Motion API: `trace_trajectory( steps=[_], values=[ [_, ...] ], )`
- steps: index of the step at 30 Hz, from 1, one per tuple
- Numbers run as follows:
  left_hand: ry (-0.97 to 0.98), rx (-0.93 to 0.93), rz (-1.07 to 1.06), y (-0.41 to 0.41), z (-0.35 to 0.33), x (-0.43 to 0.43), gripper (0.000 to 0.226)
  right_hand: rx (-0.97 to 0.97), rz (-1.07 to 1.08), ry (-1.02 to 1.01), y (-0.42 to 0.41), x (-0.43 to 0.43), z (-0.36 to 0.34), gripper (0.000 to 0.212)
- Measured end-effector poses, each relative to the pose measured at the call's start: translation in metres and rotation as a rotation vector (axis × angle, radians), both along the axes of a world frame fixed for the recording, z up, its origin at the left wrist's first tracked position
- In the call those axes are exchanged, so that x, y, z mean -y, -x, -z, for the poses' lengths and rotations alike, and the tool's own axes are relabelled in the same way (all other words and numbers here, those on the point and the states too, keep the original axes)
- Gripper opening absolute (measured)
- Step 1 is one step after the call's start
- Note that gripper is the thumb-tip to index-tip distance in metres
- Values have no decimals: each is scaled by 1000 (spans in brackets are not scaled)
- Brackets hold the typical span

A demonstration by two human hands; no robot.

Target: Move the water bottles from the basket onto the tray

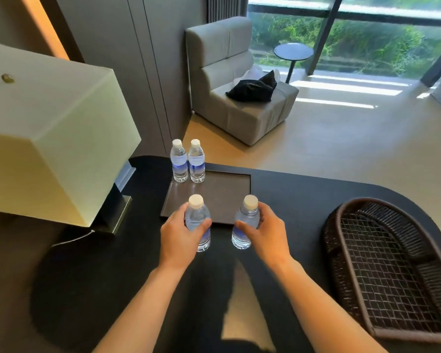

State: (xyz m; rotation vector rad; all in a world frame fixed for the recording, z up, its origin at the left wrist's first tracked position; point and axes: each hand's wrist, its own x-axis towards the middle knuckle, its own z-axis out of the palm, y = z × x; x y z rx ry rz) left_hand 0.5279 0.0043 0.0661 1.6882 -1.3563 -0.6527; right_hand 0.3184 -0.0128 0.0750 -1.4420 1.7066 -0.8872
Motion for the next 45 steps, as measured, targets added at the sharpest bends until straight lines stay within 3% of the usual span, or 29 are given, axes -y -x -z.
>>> trace_trajectory(
  steps=[17,36,41,45],
  values=[
    [-47,-66,-29,-100,66,170,56,-41,11,-22,-146,176,75,63],
    [-46,-54,-21,-110,92,219,66,-8,67,30,-174,215,95,62],
    [-69,-69,-22,-107,89,215,71,12,30,18,-171,210,92,70],
    [-174,-92,-49,-106,86,210,91,0,4,-34,-166,196,97,84]
  ],
)
